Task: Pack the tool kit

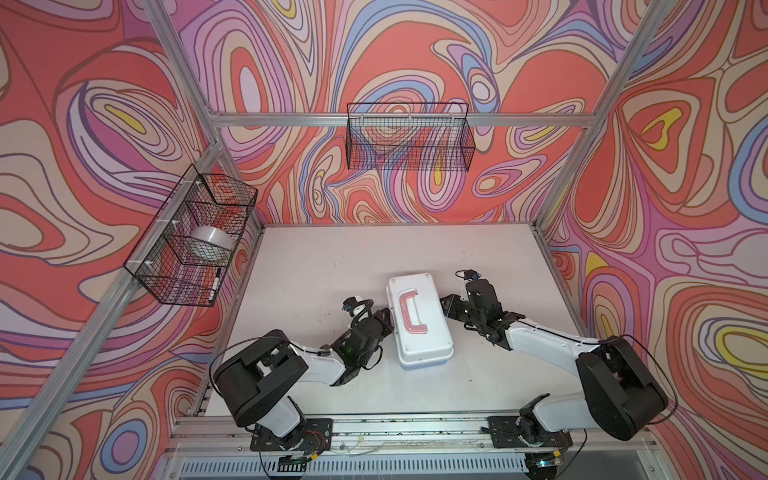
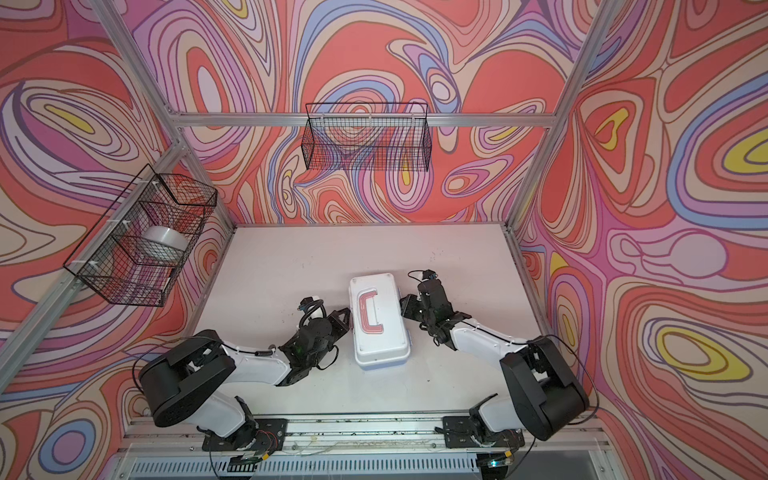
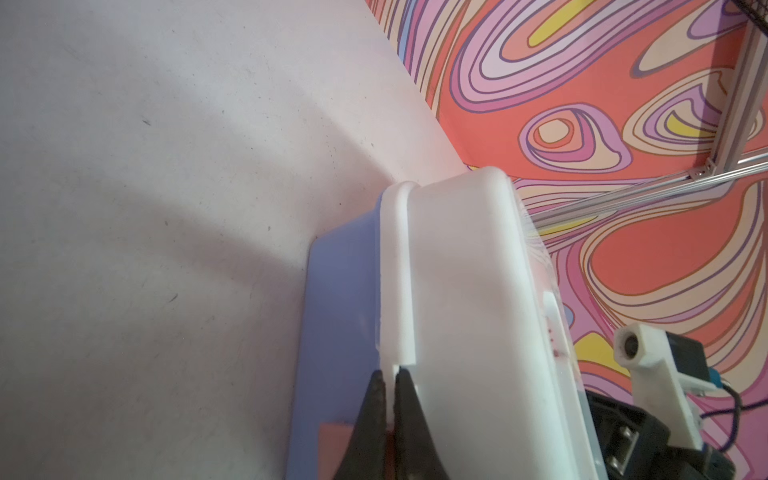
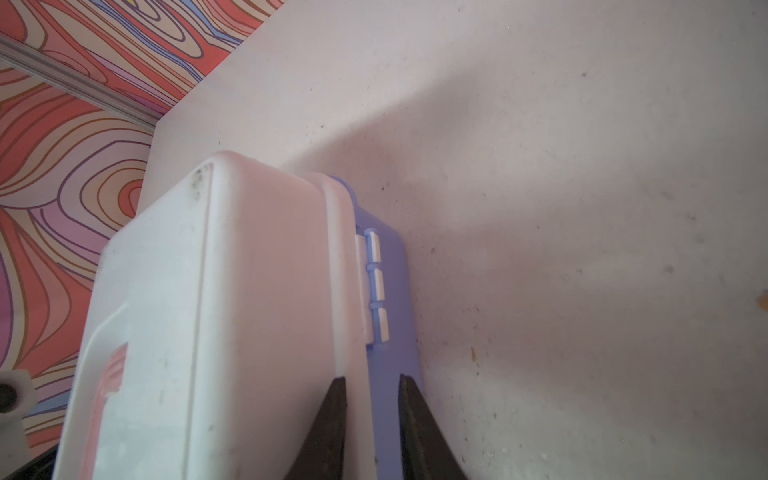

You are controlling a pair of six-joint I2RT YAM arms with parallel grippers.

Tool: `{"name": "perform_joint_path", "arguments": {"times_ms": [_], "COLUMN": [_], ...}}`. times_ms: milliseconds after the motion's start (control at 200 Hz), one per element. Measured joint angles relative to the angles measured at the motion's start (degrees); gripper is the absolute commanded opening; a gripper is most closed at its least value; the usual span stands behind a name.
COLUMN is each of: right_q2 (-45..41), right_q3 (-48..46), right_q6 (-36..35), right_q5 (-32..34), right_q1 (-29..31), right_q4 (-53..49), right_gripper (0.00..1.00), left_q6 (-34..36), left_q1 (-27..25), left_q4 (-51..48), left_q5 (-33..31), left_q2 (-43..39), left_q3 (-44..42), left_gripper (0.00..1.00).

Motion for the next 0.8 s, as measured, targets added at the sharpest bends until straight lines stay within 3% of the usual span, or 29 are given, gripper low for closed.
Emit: {"name": "perform_joint_path", "arguments": {"times_ms": [366, 801], "right_q2": [-5.49, 2.36], "right_q3": [-6.10, -5.57], "right_q6": [12.33, 18.27], "right_q5": [8.59, 13.68], "right_q1": [4.63, 5.84], "right_q4": [1.90, 12.68], "right_gripper": [0.24, 0.23], "left_q6": [-5.27, -8.85], "left_q1": [-0.46, -2.10], "left_q4": [-1.01, -2.12], "left_q5": [-1.53, -7.91], "left_q2": [2.01, 2.80], "left_q3": [2.27, 3.13], "left_gripper": [0.07, 0.08]}}
